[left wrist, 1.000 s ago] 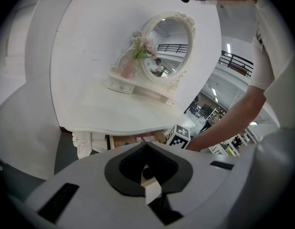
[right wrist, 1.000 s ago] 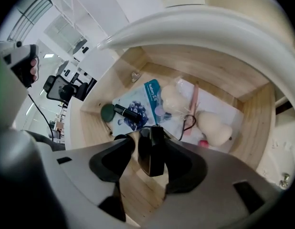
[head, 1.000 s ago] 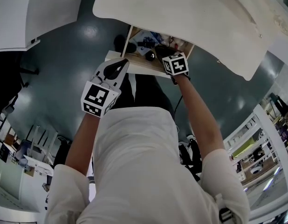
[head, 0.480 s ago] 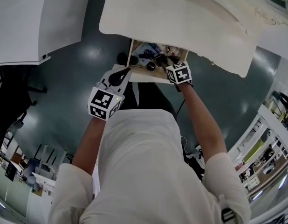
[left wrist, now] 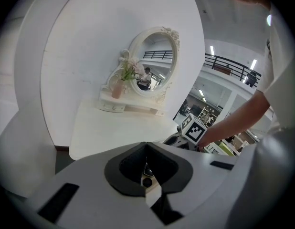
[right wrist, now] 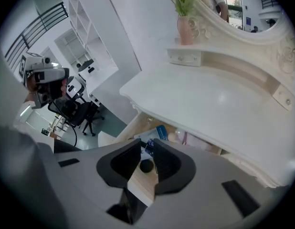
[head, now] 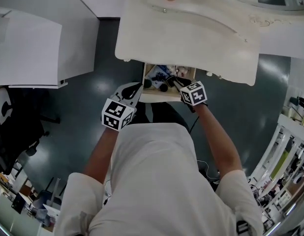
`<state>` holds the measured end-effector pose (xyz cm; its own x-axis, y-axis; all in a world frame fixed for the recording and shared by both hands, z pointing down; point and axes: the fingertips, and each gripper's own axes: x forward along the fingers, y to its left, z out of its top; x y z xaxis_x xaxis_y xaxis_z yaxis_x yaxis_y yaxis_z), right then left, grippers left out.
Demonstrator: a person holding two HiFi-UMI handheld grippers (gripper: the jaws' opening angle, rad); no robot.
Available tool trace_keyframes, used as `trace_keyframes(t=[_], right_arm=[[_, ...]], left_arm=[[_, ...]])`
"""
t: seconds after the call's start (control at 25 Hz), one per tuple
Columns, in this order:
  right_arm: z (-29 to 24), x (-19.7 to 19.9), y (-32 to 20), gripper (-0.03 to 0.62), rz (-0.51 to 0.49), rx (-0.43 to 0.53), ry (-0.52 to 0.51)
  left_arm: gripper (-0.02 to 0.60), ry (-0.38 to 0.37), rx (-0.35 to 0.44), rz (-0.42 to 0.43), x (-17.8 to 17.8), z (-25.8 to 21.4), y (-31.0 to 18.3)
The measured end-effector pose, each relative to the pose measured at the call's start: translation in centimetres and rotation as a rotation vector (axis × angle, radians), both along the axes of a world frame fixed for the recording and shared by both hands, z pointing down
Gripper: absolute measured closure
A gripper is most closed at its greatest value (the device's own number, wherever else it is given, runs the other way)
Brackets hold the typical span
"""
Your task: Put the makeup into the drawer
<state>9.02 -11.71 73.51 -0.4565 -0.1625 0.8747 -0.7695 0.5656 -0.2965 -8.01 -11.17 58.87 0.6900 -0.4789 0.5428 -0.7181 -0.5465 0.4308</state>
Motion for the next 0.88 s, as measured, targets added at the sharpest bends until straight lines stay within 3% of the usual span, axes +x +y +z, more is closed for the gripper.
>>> trace_keyframes(t=[0.4,0.64,0.88], right_arm=[[-9.8,-0.2,-2.4,0.546,0.107,0.213,-0.070],[-16.1,2.0,-3.2,0.560,0.191,0.361,-0.105],[-21.3,4.7,-3.4,0.564,0.215,0.479,-0.119]], left_arm=[[0.565,0.042,0.011,0.077,-0.8,-2.2,0.4],[0.565,0.042,0.036,0.122,-0.6,-4.3,-0.2],[0.565,0.047,0.110,0.092,-0.3,-8.1,-2.6]])
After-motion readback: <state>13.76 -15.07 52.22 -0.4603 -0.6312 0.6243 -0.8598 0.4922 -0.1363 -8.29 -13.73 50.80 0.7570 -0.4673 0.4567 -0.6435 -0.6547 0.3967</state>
